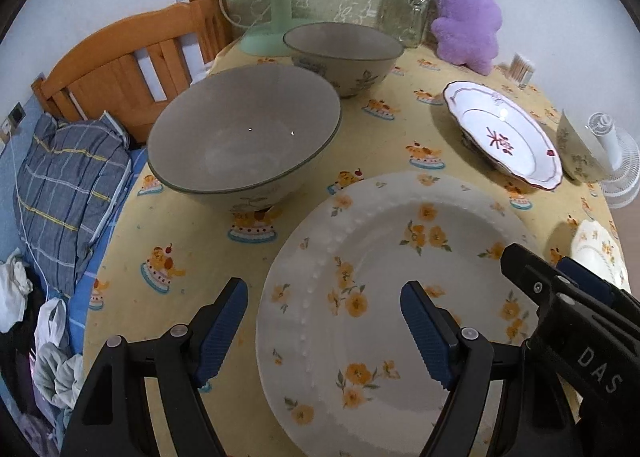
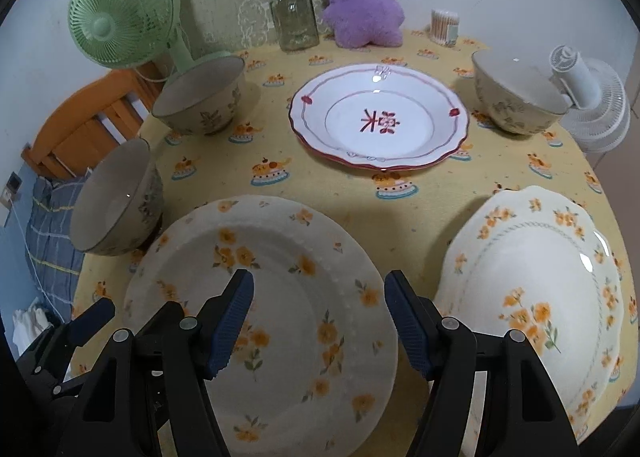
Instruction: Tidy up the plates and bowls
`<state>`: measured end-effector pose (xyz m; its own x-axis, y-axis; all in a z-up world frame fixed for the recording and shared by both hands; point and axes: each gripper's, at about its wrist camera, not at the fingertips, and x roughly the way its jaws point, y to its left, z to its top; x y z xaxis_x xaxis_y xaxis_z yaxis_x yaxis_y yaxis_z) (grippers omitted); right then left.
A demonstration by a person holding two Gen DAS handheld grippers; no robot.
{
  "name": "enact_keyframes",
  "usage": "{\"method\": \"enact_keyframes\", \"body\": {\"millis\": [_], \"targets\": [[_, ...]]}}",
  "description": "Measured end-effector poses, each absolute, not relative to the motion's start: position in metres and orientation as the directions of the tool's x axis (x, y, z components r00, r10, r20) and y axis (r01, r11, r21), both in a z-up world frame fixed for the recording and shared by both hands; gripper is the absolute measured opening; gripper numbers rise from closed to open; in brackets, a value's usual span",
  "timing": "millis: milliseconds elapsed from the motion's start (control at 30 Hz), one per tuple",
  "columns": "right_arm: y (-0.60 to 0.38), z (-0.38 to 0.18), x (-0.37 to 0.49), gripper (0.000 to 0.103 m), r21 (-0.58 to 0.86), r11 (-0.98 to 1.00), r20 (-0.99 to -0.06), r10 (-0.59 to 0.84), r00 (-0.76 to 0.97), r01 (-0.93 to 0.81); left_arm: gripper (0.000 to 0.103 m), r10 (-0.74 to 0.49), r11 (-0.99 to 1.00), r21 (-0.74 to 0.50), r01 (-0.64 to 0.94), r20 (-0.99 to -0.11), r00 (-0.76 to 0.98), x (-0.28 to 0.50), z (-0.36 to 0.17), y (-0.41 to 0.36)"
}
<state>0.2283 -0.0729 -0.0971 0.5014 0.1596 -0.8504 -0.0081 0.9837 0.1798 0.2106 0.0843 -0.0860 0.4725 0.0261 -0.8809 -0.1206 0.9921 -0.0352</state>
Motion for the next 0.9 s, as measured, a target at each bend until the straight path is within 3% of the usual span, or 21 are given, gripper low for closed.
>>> {"method": "enact_keyframes", "body": {"millis": [900], "targets": [[-0.065, -0.121, 0.215, 0.065, 0.140, 0.990, -0.899, 0.138, 0.415, -0.024, 0.070, 0.032, 0.993, -0.015, -0.115, -0.918, 0.396, 0.188, -0.102, 0.090]]}}
